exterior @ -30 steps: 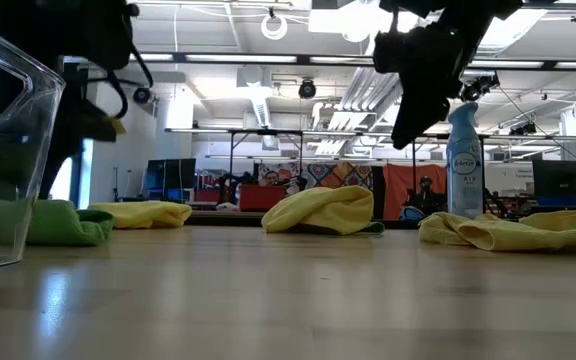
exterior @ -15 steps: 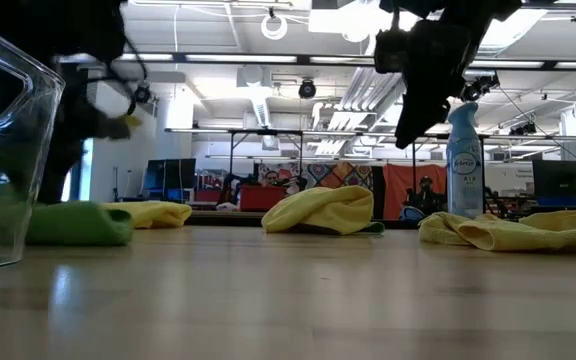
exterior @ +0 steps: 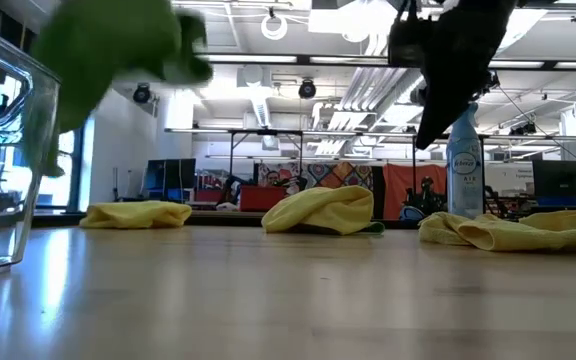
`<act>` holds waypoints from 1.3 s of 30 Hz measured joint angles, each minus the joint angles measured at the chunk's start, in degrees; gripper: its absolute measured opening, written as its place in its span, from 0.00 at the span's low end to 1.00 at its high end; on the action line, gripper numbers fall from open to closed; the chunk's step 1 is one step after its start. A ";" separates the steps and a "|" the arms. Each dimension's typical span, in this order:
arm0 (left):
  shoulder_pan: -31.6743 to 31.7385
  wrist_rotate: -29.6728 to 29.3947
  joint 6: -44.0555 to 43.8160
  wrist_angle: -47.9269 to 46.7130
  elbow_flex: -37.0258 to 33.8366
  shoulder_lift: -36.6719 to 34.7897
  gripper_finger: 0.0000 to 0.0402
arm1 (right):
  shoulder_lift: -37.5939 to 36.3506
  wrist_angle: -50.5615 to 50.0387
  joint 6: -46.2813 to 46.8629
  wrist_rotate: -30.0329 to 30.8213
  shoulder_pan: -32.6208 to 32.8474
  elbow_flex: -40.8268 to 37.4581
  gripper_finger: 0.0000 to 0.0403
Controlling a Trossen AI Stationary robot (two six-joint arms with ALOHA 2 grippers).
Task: Sort microfiber towel by color & place in baskets
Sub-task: Put the bottom green microfiber towel into the left transparent bin
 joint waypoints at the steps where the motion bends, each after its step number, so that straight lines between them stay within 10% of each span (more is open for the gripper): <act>1: -1.32 -0.61 0.47 -0.15 2.27 0.42 0.00 | -0.01 -0.11 0.16 0.58 0.44 0.00 0.36; 16: -18.62 4.14 -0.88 -9.70 26.14 21.81 0.00 | 0.00 -0.17 1.95 1.52 3.32 0.00 0.36; 24: -22.81 17.55 -11.60 -19.12 26.75 29.11 0.00 | 0.00 1.09 2.58 1.54 3.32 0.00 0.36; 39: -20.86 10.57 -4.65 -20.52 26.79 36.80 0.00 | -0.01 1.89 4.21 1.17 3.32 0.00 0.36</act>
